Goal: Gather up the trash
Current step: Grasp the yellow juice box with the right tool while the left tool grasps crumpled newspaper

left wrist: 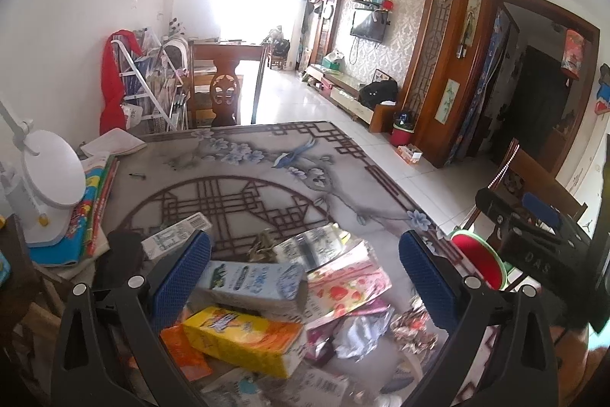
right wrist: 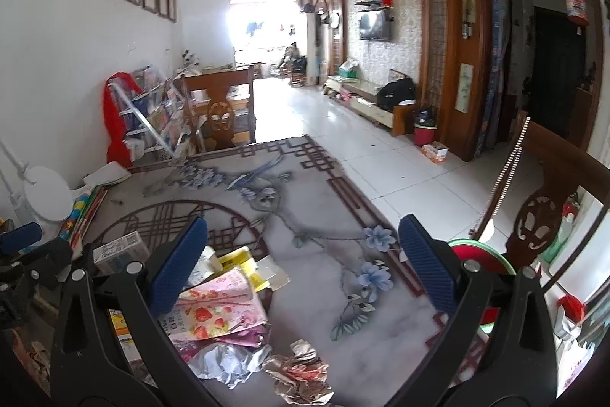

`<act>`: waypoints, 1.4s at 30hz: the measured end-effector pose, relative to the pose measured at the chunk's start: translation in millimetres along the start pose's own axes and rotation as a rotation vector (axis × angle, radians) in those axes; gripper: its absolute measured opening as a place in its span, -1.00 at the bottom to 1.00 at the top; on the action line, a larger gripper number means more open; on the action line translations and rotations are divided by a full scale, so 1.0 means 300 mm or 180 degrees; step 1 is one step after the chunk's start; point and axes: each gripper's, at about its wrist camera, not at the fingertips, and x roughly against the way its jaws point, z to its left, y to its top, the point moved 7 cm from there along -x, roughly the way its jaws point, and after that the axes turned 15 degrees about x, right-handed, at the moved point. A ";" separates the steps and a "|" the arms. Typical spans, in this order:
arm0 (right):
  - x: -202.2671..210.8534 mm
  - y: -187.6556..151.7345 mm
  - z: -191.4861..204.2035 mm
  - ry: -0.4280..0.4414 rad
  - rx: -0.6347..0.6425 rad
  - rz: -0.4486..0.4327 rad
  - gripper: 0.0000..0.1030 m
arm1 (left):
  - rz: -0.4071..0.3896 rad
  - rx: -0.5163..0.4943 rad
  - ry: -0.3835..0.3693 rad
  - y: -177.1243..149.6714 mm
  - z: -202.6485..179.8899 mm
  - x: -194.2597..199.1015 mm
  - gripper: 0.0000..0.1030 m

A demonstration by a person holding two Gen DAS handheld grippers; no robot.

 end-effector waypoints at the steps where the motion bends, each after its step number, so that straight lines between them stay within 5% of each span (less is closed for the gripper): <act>1: -0.004 0.001 0.015 0.0063 0.0040 0.0014 0.91 | 0.0021 0.0016 -0.0011 -0.002 0.022 0.013 0.84; 7: -0.043 -0.026 0.176 0.0705 0.0343 0.0190 0.91 | 0.0293 -0.0007 0.0216 -0.074 0.235 0.088 0.84; 19: -0.096 -0.206 0.547 0.2233 0.0425 0.0975 0.91 | 0.1028 0.0543 0.1191 -0.408 0.755 0.221 0.66; 27: -0.082 -0.250 0.645 0.2376 0.0675 0.1122 0.86 | 0.1085 0.0665 0.1500 -0.483 0.865 0.192 0.58; 31: -0.100 -0.273 0.683 0.2478 0.0728 0.1244 0.60 | 0.1065 0.0708 0.1481 -0.461 0.862 0.169 0.51; 37: -0.162 -0.295 0.665 0.2432 0.0627 0.1365 0.60 | 0.0962 0.0765 0.1341 -0.469 0.846 0.186 0.53; 42: -0.215 -0.313 0.662 0.2387 0.0542 0.1486 0.67 | 0.1012 0.0935 0.1450 -0.494 0.906 0.186 0.57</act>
